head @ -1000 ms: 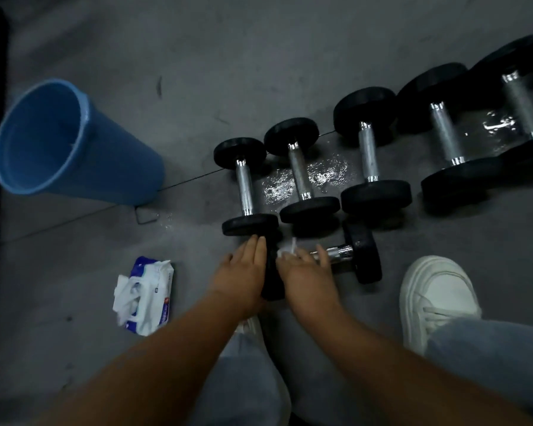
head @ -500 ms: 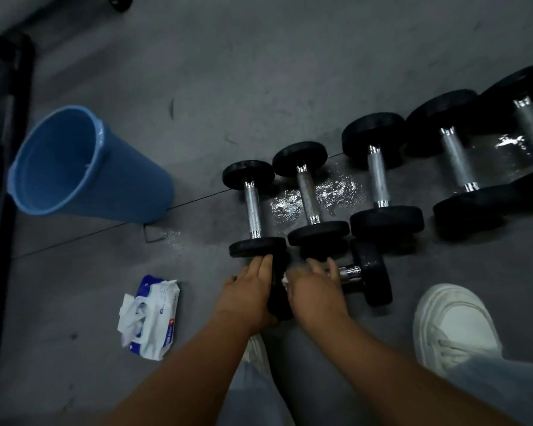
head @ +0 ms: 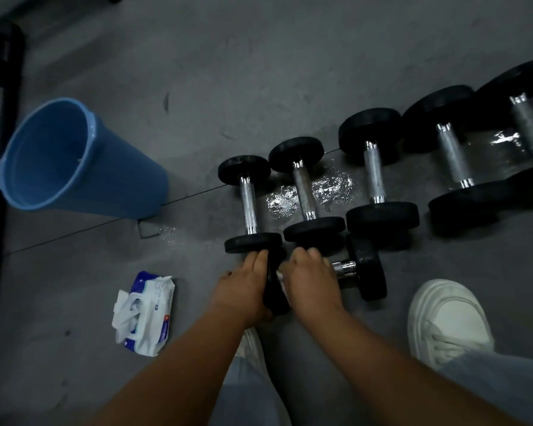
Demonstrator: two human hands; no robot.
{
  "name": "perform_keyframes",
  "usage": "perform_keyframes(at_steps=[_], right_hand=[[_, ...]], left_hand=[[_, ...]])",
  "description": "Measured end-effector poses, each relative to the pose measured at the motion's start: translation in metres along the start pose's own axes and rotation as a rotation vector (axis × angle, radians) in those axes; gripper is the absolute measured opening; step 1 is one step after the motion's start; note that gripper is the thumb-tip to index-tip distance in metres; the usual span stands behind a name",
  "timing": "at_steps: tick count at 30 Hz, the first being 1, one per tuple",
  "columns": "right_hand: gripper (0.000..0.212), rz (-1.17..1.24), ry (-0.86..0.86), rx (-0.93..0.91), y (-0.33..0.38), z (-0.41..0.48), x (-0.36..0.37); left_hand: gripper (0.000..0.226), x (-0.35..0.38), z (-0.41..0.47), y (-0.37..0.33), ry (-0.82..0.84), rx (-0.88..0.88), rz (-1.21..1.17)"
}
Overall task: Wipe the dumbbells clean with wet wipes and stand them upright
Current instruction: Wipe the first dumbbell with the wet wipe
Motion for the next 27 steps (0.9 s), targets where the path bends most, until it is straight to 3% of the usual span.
perform_keyframes(at_steps=[6,9,12,14,18,22,27], right_hand=[[0.019,0.242,0.306,0.12,0.006,-0.036,0.033],[0.007,0.521,0.056,0.354,-0.025,-0.053,0.033],[0.02,0.571,-0.061,0.265,-0.013,-0.038,0.019],[0.031,0.575,-0.071,0.227,-0.002,-0.026,0.014],[0.023,0.52,0.063,0.254,-0.001,-0.029,0.033],[0.02,0.609,-0.111,0.256,-0.001,-0.022,0.013],[0.019,0.626,-0.018,0.357,-0.009,-0.038,0.023]], left_hand=[[0.123,-0.003,-0.001,-0.003,0.008,-0.005,-0.015],[0.121,-0.004,-0.001,-0.003,0.009,0.001,-0.03],[0.12,-0.006,-0.002,-0.003,0.01,-0.001,-0.03],[0.121,-0.007,-0.001,-0.002,0.003,-0.003,-0.031],[0.123,-0.005,0.0,-0.003,0.028,0.0,-0.022],[0.121,-0.006,0.001,-0.003,0.021,0.0,-0.042],[0.123,-0.006,-0.001,-0.004,0.032,0.002,-0.027]])
Point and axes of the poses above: each hand's wrist, its own z-axis towards the middle knuckle, its own x-axis out of the palm, y = z × x, the point moved 9 cm from there along z, towards the middle knuckle, and after that the axes turned 6 degrees about -x, right-handed, at the moved point
